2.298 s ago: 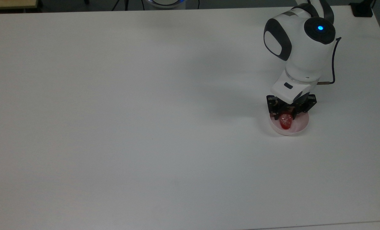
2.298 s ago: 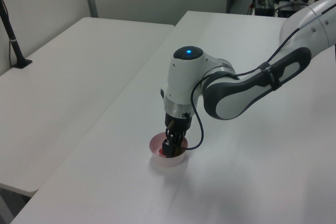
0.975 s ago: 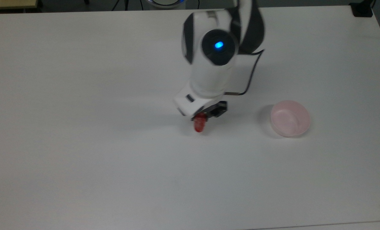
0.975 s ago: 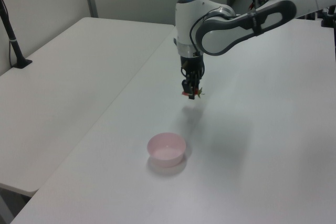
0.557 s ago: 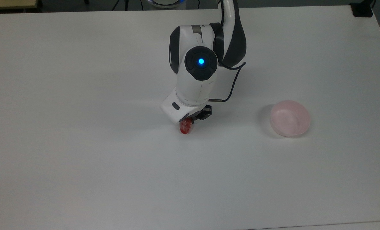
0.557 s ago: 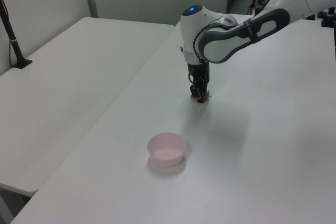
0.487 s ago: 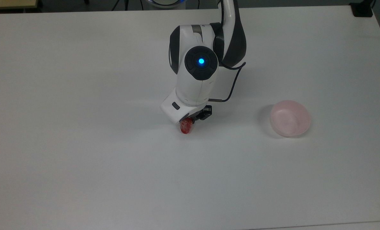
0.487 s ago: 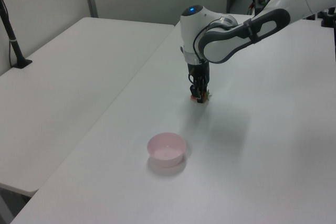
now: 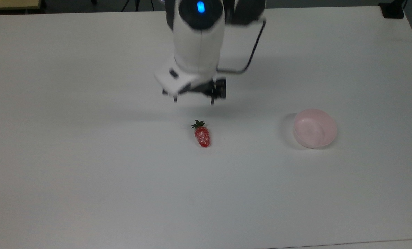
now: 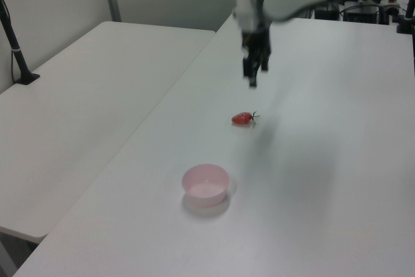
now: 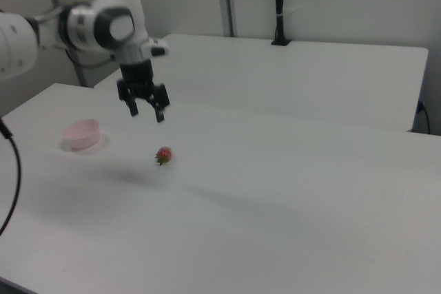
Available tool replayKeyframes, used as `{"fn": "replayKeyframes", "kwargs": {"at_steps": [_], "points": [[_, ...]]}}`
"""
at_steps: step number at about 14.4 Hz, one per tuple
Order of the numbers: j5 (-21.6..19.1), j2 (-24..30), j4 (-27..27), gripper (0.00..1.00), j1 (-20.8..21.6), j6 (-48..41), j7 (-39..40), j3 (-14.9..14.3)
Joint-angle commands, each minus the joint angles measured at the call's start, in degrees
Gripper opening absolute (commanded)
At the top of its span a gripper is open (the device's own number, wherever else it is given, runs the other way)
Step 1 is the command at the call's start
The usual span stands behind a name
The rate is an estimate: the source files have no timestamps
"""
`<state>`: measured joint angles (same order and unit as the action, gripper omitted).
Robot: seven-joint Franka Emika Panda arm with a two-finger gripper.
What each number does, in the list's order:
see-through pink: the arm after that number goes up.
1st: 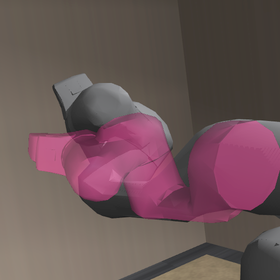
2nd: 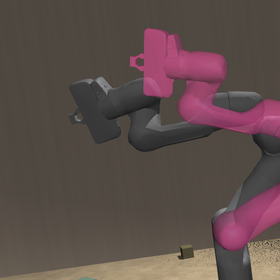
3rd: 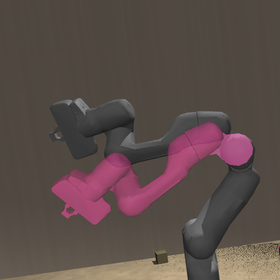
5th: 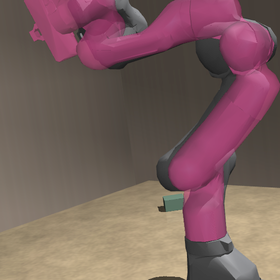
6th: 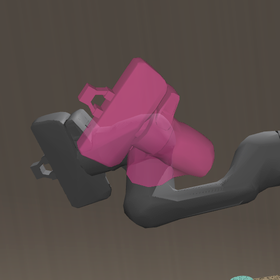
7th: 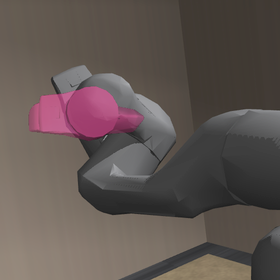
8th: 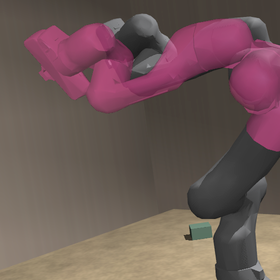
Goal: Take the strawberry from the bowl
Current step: 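Open the gripper to release the strawberry and raise it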
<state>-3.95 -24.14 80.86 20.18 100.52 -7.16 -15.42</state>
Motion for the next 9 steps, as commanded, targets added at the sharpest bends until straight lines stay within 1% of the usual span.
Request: {"fn": "replayKeyframes", "kwargs": {"at_steps": [1,3,4,6,7,9], "points": [[1.83,11.38,4.13,1.00,-4.52,-7.87,2.05,1.01],[2.71,15.33,6.92,1.00,-6.72,-8.59,6.18,1.36],[2.98,17.79,8.42,1.00,-8.38,-8.33,6.81,1.45],[3.07,20.00,9.92,1.00,-9.62,-8.15,6.81,1.71],[3.85,21.49,10.88,1.00,-10.33,-8.15,6.72,1.97],[4.12,23.96,11.95,1.00,-13.83,-7.89,6.72,3.55]]}}
